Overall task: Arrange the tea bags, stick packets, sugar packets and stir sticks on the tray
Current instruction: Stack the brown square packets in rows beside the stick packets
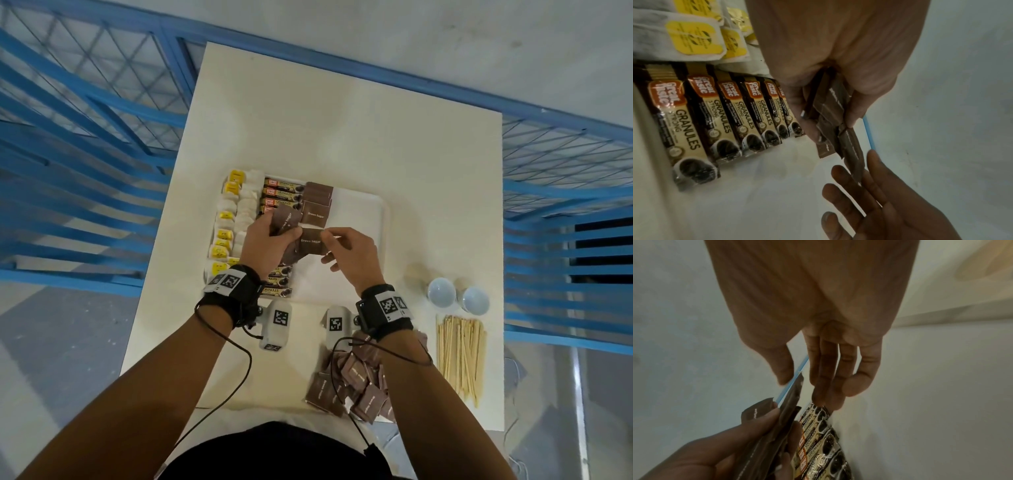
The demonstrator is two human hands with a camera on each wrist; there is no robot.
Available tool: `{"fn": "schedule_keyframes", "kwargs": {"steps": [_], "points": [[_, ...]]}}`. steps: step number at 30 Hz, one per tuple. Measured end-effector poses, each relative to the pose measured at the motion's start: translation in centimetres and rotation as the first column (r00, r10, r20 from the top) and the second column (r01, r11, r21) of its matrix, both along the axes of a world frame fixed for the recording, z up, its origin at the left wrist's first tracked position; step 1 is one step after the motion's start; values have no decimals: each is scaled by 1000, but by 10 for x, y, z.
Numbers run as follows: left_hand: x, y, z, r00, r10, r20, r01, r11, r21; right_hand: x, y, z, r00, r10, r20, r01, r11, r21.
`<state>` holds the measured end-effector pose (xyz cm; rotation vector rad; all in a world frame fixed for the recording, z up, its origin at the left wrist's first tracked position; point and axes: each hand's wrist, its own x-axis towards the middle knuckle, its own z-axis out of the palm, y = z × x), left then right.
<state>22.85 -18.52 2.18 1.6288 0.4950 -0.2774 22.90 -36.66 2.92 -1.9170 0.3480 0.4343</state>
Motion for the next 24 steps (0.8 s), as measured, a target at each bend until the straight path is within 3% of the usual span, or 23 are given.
{"fn": "schedule_keyframes", "kwargs": {"steps": [3, 9, 17, 24], "points": [[-1, 2, -2, 1000, -7, 8, 7, 1000, 20, 1, 2, -5, 996, 86, -30, -85, 996, 9], [-4, 27, -14, 997, 75, -30, -74, 997, 33, 25, 2, -37, 994, -101, 37, 106, 978, -180], [-11, 56, -28, 989, 105, -99, -103, 994, 32, 42, 24, -63, 994, -85, 64, 102, 933, -345], [-9, 58, -30, 991, 83, -107, -82, 996, 14, 46, 27, -66, 988, -136, 79, 155, 930, -335]]}}
